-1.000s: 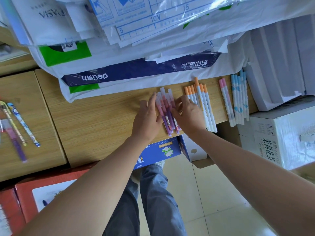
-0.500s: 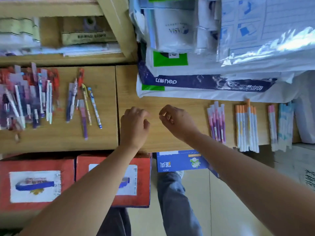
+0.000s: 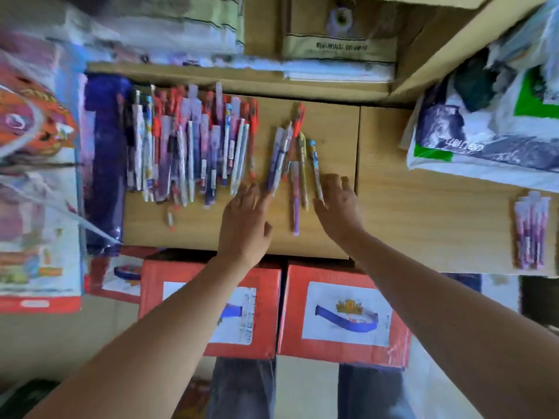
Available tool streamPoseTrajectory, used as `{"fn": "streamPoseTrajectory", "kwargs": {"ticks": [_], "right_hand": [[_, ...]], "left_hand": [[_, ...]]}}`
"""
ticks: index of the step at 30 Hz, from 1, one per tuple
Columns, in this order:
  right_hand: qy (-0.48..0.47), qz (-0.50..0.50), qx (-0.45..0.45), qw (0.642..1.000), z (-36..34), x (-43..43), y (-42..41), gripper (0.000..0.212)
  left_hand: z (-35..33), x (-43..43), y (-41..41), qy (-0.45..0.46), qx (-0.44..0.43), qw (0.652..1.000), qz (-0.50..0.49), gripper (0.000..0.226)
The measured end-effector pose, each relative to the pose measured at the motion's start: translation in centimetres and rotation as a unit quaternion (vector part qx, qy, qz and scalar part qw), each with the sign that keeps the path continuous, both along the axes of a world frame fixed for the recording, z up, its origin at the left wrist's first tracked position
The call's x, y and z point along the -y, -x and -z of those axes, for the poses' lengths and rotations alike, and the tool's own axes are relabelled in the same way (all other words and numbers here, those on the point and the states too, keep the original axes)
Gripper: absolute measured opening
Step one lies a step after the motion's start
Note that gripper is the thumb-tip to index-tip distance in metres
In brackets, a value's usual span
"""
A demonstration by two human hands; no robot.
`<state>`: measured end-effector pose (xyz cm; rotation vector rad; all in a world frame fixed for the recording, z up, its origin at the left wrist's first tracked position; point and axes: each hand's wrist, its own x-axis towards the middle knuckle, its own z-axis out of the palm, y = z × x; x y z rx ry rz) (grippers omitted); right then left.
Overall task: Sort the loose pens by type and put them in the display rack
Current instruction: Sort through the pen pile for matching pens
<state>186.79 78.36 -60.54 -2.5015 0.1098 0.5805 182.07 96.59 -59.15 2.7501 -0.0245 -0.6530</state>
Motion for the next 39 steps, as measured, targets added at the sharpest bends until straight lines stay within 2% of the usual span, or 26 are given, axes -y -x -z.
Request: {"fn": "streamPoseTrajectory", "kwargs": {"ticks": [3, 6, 9, 13, 19, 26, 30, 33, 39], "right_hand": [[0.044, 0.002, -0.031, 0.999, 0.0, -1.9, 0.2, 0.041], [0.068, 0.011, -0.038, 0.997, -0.7, -2.9, 0.6, 0.04], [0.062, 0.03, 0.006, 0.998, -1.2, -3.2, -0.1, 0.039], [0.025, -0.027, 0.07, 0.997, -1.0, -3.9, -2.8, 0.056], [0.096, -0.069, 0.063, 0.991, 0.1, -5.8, -5.2, 0.059], [0.04, -0.058, 0.07, 0.995, 0.2, -4.3, -3.8, 0.062], [0.06, -0.028, 0.075, 0.995, 0.0, -3.4, -3.5, 0.069], [0.063, -0.062, 0.059, 0.994, 0.1, -3.2, -3.1, 0.072], [0.07, -0.073, 0.073, 0.992, 0.3, -4.5, -4.5, 0.051]], "left_hand": [[0.1, -1.3, 0.1, 0.023, 0.001, 0.999, 0.031, 0.061], [0.0, -2.0, 0.0, 0.049, 0.03, 0.998, 0.031, 0.053], [-0.1, -2.5, -0.7, 0.066, 0.083, 0.994, 0.037, 0.044], [0.0, -3.3, -2.4, 0.054, 0.141, 0.987, 0.047, 0.041], [0.9, -4.6, -3.6, 0.009, 0.068, 0.994, 0.079, 0.06], [0.8, -4.5, -3.7, 0.022, 0.11, 0.992, 0.064, 0.051], [0.8, -3.5, -4.7, 0.033, 0.122, 0.989, 0.074, 0.054], [1.0, -2.7, -5.3, 0.017, 0.106, 0.991, 0.082, 0.058], [1.3, -2.9, -5.3, 0.006, 0.1, 0.992, 0.071, 0.057]]}}
